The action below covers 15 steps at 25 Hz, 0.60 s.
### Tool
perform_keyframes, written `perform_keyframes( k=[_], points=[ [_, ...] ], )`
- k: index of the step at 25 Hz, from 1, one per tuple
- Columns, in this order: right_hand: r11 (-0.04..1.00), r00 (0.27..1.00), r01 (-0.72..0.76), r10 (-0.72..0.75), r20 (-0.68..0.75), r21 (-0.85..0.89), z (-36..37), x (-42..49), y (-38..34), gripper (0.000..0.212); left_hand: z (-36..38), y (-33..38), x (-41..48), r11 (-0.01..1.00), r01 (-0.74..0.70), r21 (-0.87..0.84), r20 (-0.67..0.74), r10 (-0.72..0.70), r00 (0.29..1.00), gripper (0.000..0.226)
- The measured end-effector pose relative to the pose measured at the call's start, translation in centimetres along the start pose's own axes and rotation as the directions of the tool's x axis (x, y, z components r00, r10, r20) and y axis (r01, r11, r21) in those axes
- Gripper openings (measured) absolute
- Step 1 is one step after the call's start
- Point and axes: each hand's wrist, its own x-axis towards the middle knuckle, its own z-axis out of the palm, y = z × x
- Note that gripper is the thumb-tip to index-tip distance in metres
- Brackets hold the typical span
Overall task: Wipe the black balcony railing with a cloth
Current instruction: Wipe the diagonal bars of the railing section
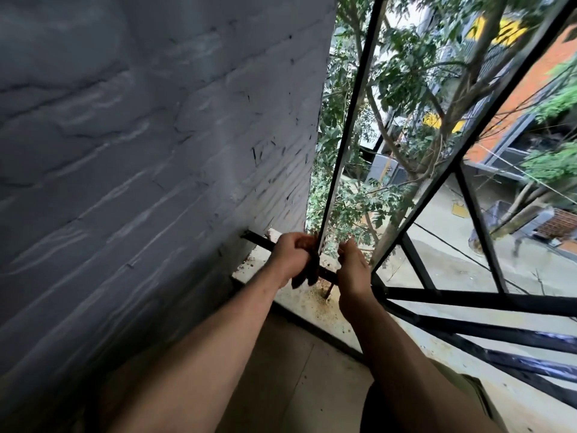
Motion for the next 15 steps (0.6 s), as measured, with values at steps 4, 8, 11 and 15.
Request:
perform_keyframes(
  k=[4, 8, 11, 15],
  points=[
    [0.999, 0.998, -0.045, 0.044, 0.036, 0.023, -0.1, -2.7, -3.0, 0.056, 0.4, 3.8, -2.9, 0.994, 0.012, -0.110, -0.063, -0.019, 0.998, 0.033],
    [1.000, 0.989, 0.002, -0.001, 0.150, -0.006, 0.0, -5.9, -9.0, 0.056, 0.8, 6.5, -5.6, 0.998, 0.039, 0.055, -0.025, -0.038, 0.999, 0.028],
    [0.998, 0.996, 0.037, -0.032, 0.085, -0.053, -0.1, -5.8, -10.2, 0.061, 0.5, 9.2, -6.2, 0.998, -0.060, 0.033, -0.132, 0.064, 0.989, 0.024],
    [0.989, 0.988, 0.126, -0.118, 0.099, -0.077, 0.1, -5.7, -10.4, 0.078, -0.1, 8.8, -3.8, 0.980, -0.080, 0.180, -0.087, 0.097, 0.991, 0.033]
  ],
)
